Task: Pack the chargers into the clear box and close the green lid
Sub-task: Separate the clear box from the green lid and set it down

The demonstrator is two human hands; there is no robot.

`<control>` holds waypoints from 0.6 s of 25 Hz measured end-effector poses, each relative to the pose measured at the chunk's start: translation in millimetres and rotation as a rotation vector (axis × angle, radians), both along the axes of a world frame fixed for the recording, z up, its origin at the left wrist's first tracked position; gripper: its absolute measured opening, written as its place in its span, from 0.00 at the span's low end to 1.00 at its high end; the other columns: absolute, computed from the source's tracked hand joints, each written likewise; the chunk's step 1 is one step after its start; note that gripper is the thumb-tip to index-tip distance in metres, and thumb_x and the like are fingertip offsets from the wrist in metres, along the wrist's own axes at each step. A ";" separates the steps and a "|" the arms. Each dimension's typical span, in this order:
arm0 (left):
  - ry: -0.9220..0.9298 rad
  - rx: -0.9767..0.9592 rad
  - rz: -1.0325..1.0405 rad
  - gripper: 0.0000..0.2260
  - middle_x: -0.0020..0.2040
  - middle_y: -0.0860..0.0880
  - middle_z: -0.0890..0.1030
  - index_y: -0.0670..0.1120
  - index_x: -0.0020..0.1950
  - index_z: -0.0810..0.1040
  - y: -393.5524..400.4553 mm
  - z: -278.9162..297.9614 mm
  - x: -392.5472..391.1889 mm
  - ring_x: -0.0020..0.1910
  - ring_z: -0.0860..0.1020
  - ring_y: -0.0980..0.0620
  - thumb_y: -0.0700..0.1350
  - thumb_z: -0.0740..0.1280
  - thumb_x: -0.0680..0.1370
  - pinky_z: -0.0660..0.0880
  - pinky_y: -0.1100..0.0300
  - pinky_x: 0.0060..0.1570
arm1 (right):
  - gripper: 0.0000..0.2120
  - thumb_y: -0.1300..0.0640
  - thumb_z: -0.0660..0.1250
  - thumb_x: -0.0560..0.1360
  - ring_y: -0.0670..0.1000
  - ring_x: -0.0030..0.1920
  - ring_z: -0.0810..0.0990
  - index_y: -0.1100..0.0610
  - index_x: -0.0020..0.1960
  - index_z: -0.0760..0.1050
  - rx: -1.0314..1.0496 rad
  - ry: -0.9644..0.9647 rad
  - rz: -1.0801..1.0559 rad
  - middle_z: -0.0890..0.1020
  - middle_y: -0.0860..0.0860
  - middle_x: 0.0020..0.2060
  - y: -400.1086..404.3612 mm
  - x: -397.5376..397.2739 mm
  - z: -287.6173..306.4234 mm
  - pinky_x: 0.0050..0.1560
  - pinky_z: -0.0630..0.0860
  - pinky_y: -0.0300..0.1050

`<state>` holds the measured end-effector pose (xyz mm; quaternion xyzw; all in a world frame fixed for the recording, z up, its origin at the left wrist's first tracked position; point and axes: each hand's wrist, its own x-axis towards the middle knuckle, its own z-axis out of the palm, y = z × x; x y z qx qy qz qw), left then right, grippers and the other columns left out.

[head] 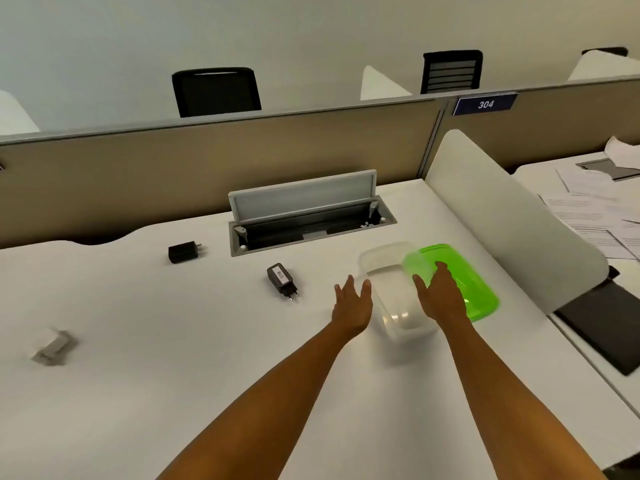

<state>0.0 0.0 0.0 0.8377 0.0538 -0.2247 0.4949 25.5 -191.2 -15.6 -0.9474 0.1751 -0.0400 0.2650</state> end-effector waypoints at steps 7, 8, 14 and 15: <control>0.122 -0.154 0.003 0.26 0.82 0.40 0.50 0.40 0.81 0.52 5.6 11.3 -3.6 0.81 0.46 0.42 0.53 0.45 0.86 0.41 0.49 0.79 | 0.16 0.60 0.64 0.79 0.64 0.62 0.77 0.65 0.65 0.74 0.055 -0.070 -0.056 0.81 0.62 0.59 -6.0 -2.3 -0.2 0.59 0.73 0.53; 0.158 -0.178 0.005 0.27 0.82 0.42 0.47 0.42 0.81 0.50 8.1 13.2 -4.2 0.81 0.43 0.44 0.55 0.44 0.86 0.41 0.48 0.79 | 0.15 0.62 0.64 0.78 0.64 0.59 0.78 0.65 0.63 0.76 0.085 -0.119 -0.091 0.82 0.62 0.57 -3.3 -4.5 0.9 0.57 0.74 0.53; 0.188 -0.355 0.152 0.27 0.82 0.51 0.41 0.53 0.82 0.48 51.4 4.7 -19.2 0.80 0.38 0.52 0.61 0.45 0.84 0.42 0.46 0.78 | 0.11 0.63 0.65 0.77 0.63 0.46 0.82 0.65 0.58 0.81 0.183 -0.258 -0.122 0.85 0.62 0.49 34.9 -29.5 3.4 0.50 0.76 0.51; 0.157 -0.378 0.167 0.26 0.82 0.53 0.46 0.55 0.81 0.51 61.4 3.9 -22.8 0.81 0.43 0.55 0.61 0.45 0.84 0.45 0.48 0.79 | 0.11 0.63 0.66 0.77 0.61 0.43 0.82 0.65 0.57 0.81 0.203 -0.269 -0.115 0.85 0.62 0.48 44.2 -33.3 5.4 0.50 0.76 0.50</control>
